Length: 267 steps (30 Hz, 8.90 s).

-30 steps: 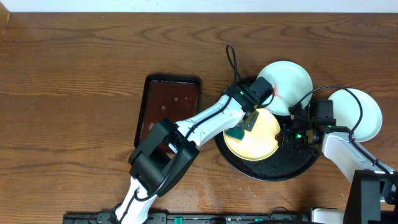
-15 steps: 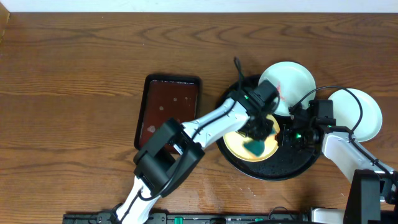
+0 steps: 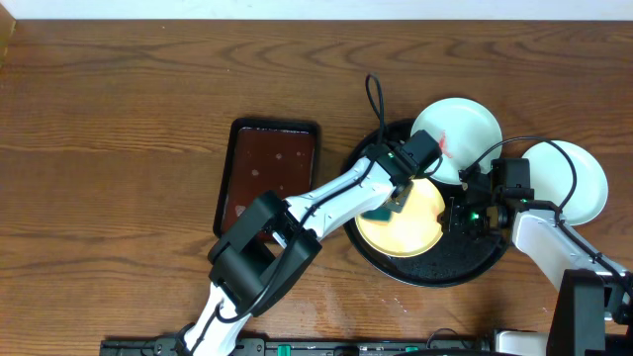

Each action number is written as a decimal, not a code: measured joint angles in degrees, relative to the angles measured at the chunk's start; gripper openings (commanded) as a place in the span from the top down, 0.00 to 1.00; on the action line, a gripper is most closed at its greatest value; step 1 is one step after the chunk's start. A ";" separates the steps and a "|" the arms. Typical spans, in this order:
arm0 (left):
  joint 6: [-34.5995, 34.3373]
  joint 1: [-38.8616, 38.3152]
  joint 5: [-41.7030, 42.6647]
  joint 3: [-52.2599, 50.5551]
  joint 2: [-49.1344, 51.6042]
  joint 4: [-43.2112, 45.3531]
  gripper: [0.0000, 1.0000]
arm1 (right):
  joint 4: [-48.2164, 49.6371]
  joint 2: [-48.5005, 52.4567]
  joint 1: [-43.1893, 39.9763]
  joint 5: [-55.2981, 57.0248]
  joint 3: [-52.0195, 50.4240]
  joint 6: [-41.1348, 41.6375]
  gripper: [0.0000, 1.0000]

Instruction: Clean dirty plates on tray and stack at the side

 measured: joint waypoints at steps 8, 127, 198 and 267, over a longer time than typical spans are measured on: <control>-0.02 -1.22 -6.93 2.03 0.11 -4.46 0.92 | 0.07 0.09 0.26 -0.24 0.00 0.00 0.99; 0.20 31.47 9.66 -3.15 -31.52 -23.39 0.18 | -6.58 -30.38 60.74 84.96 5.88 -20.37 0.99; 0.20 31.47 9.68 -3.15 -31.52 -23.43 0.17 | 1.16 -10.29 -46.25 16.94 6.54 16.68 0.99; 0.20 31.47 9.68 -3.15 -31.52 -23.41 0.17 | -15.28 -10.38 -1.29 12.00 8.44 0.72 0.99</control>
